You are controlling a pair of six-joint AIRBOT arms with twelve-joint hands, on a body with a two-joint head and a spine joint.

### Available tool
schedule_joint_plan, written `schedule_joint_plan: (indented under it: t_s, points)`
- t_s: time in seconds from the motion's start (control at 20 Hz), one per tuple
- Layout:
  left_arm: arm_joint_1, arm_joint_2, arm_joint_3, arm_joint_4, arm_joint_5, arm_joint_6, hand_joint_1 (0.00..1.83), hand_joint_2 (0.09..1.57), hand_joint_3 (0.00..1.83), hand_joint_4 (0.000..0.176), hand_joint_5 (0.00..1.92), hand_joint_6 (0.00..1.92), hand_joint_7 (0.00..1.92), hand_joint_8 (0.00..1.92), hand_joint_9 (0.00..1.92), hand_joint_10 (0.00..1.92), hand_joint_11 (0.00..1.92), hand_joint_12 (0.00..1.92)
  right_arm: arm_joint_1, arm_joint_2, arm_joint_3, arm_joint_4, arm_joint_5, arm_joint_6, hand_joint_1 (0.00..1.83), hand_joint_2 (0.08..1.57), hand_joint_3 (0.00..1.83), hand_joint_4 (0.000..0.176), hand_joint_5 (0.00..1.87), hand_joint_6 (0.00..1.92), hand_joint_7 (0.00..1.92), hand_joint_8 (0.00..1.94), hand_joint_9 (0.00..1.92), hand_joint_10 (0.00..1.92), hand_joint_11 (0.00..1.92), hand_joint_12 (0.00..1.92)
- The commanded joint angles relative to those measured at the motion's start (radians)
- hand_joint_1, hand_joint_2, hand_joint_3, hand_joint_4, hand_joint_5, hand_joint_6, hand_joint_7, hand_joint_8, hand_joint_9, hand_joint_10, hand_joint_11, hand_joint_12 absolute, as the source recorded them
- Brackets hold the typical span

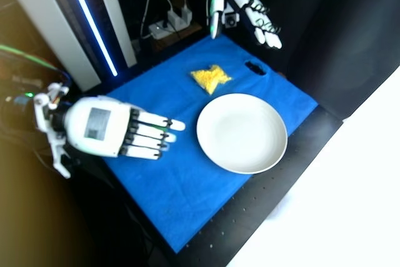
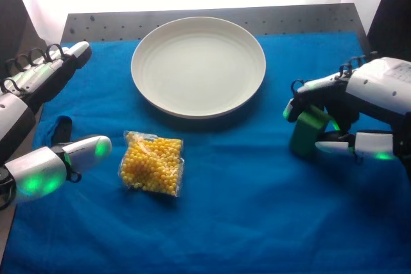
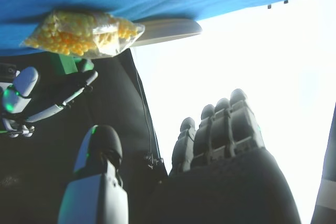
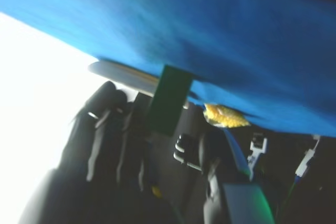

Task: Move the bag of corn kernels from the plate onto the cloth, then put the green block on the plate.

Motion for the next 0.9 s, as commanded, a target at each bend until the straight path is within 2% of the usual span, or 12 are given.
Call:
schedule_joint_plan:
  t_s: [0.0,0.15,0.25,0.3,0.35,0.4,0.45,0.65,0.7,0.75,0.8,0.85]
  points:
    - [0.003,0.004,-0.003,0.019,-0.122,-0.003,0.42,1.16,0.0,0.129,0.0,0.0,0.0,0.0,0.0,0.0,0.0,0.0,0.034,-0.001,0.008,0.001,0.126,0.01,1.16,1.33,0.01,0.0,0.5,1.48,0.74,1.61,0.87,1.45,0.84,1.75]
    - [0.009,0.004,-0.003,0.012,-0.128,-0.003,0.46,1.18,0.0,0.121,0.0,0.0,0.0,0.0,0.0,0.0,0.0,0.0,0.097,0.015,0.011,-0.055,0.128,0.031,1.17,1.32,0.0,0.0,0.51,1.49,0.77,1.57,0.94,1.4,0.92,1.69]
    - [0.012,0.003,-0.003,0.005,-0.131,-0.003,0.44,1.18,0.01,0.112,0.0,0.0,0.0,0.0,0.0,0.0,0.0,0.0,0.13,0.028,0.007,-0.086,0.13,0.036,1.16,1.32,0.0,0.0,0.5,1.5,0.77,1.55,0.93,1.36,0.85,1.7]
    - [0.012,0.003,-0.003,0.004,-0.131,-0.003,0.43,1.19,0.01,0.123,0.0,0.0,0.0,0.0,0.0,0.0,0.0,0.0,0.15,0.031,0.008,-0.099,0.129,0.037,1.01,1.37,0.0,0.0,0.52,1.62,0.8,1.28,0.9,1.36,0.77,1.76]
    - [0.012,0.003,-0.003,0.003,-0.131,-0.003,0.45,1.19,0.01,0.139,0.0,0.0,0.0,0.0,0.0,0.0,0.0,0.0,0.17,0.032,0.014,-0.111,0.127,0.038,1.14,1.32,0.0,0.0,0.51,1.52,0.82,1.39,0.88,1.27,0.72,1.71]
    - [0.012,0.003,-0.003,0.002,-0.132,-0.003,0.45,1.19,0.01,0.139,0.0,0.0,0.0,0.0,0.0,0.0,0.0,0.0,0.196,0.028,0.024,-0.12,0.115,0.042,1.14,1.32,0.0,0.0,0.51,1.52,0.82,1.39,0.88,1.27,0.72,1.71]
    - [0.012,0.003,-0.002,0.002,-0.133,-0.003,0.47,1.2,0.01,0.125,0.0,0.0,0.0,0.0,0.0,0.0,0.0,0.0,0.235,0.013,0.042,-0.139,0.078,0.043,1.17,1.31,0.0,0.0,0.52,1.46,0.77,1.57,0.81,1.48,0.71,1.86]
    - [0.012,0.003,0.0,0.002,-0.132,-0.003,0.46,1.21,0.01,0.114,0.0,0.0,0.0,0.0,0.0,0.0,0.0,0.0,0.351,-0.093,0.133,-0.202,-0.067,0.044,1.18,1.28,0.0,0.0,0.58,1.4,0.81,1.47,0.81,1.27,0.64,1.68]
    - [0.01,0.004,0.003,0.002,-0.127,-0.003,0.48,1.21,0.01,0.118,0.0,0.0,0.0,0.0,0.0,0.0,0.0,0.0,0.374,-0.136,0.174,-0.205,-0.11,0.044,1.3,1.26,0.0,0.0,0.56,1.38,0.74,1.44,0.76,1.5,0.51,1.6]
    - [0.01,0.004,0.004,0.002,-0.126,-0.003,0.48,1.21,0.01,0.118,0.0,0.0,0.0,0.0,0.0,0.0,0.0,0.0,0.393,-0.161,0.197,-0.214,-0.147,0.044,1.3,1.26,0.0,0.0,0.56,1.38,0.74,1.44,0.76,1.5,0.51,1.6]
    - [0.01,0.004,0.004,0.002,-0.127,-0.003,0.44,1.21,0.01,0.136,0.0,0.0,0.0,0.0,0.0,0.0,0.0,0.0,0.417,-0.197,0.227,-0.235,-0.2,0.044,1.19,1.29,0.0,0.0,0.66,1.29,0.67,1.64,0.54,1.48,0.4,1.78]
    - [0.01,0.004,0.004,0.002,-0.127,-0.003,0.44,1.21,0.01,0.136,0.0,0.0,0.0,0.0,0.0,0.0,0.0,0.0,0.432,-0.226,0.252,-0.25,-0.241,0.044,1.19,1.29,0.0,0.0,0.66,1.29,0.67,1.64,0.54,1.48,0.4,1.78]
